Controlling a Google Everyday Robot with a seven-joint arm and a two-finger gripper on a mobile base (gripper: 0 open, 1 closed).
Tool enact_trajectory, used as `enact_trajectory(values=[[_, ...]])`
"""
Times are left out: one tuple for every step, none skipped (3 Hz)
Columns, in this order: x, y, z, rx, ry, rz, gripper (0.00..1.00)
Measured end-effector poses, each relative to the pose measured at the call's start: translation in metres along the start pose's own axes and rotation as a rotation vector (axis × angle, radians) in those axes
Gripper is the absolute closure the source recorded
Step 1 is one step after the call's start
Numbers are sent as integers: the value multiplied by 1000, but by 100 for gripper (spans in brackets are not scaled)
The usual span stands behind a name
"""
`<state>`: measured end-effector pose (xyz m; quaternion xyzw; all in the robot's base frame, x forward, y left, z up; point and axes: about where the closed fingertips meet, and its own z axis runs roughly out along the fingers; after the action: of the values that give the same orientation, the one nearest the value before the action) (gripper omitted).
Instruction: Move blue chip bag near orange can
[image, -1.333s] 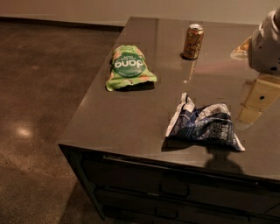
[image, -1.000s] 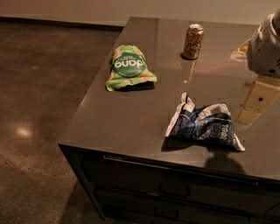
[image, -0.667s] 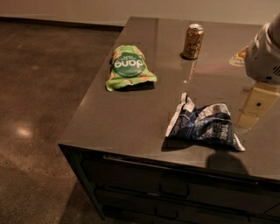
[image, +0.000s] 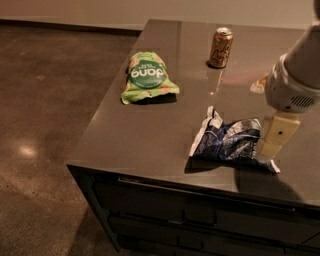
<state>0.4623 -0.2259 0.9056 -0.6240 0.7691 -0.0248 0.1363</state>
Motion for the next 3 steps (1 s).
enact_trajectory(values=[[-1, 1, 23, -51, 6, -14, 0], [-4, 4, 38, -87, 10, -30, 18], [-6, 2, 45, -109, 14, -40, 42]])
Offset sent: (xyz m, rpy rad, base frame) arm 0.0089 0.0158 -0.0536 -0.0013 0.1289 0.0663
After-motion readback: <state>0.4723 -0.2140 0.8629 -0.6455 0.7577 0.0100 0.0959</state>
